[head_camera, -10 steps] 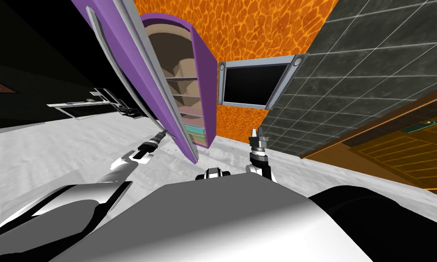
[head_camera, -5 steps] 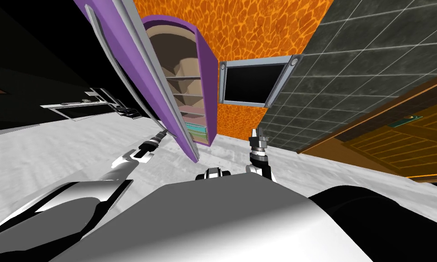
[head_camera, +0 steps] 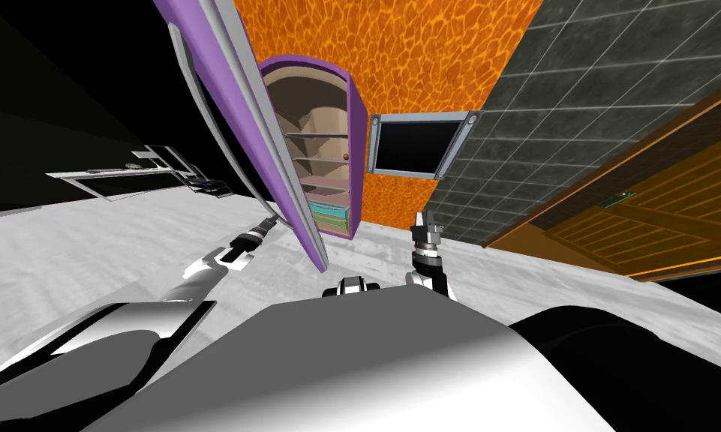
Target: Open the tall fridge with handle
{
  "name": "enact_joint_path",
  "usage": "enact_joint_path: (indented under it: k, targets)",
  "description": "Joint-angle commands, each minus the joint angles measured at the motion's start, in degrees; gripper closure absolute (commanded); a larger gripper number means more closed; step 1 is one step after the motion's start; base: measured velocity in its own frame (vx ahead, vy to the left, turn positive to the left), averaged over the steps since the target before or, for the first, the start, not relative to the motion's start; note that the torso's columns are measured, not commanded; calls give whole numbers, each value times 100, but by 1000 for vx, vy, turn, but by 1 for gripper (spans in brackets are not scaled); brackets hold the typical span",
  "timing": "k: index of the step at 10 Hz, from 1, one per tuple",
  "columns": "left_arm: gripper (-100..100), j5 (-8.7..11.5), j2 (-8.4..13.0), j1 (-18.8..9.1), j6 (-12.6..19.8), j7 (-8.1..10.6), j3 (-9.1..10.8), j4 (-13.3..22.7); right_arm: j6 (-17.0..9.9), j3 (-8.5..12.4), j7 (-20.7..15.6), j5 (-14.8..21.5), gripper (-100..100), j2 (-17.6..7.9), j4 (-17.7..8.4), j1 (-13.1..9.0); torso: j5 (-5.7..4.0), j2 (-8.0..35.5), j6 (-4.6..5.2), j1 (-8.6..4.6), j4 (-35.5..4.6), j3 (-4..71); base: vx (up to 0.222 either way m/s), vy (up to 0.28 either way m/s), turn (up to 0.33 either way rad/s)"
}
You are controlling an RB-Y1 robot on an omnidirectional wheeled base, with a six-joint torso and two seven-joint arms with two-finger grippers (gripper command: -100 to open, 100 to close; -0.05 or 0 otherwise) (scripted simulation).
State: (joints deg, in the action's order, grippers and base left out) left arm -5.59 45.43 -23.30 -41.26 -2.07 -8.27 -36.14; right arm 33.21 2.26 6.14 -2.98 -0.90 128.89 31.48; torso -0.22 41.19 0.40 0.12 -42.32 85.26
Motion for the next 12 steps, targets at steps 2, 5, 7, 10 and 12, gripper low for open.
enact_joint_path:
  k: [2,5,7,10,12]
  targets:
    - [100,22,67,-91,-25,70,-37,-42,0,0,0,0,0,0,0,0,2,-4,3,16,-5,0,-78,175,-35]
    - [100,27,116,-38,-130,175,-178,-173,0,0,0,0,0,-1,0,-2,15,8,18,78,-14,-5,-135,267,-141]
    - [100,27,116,-38,-130,175,-178,-103,0,0,0,0,0,1,0,2,10,-18,-5,11,3,7,-36,112,36]
    - [100,29,141,-11,-182,228,-249,-238,0,-1,0,0,0,1,1,0,4,-7,35,28,-1,6,-56,114,-78]
    - [100,32,165,16,-234,280,-319,-304,0,-1,0,0,0,1,0,2,10,-5,3,37,-11,-1,-80,148,-48]
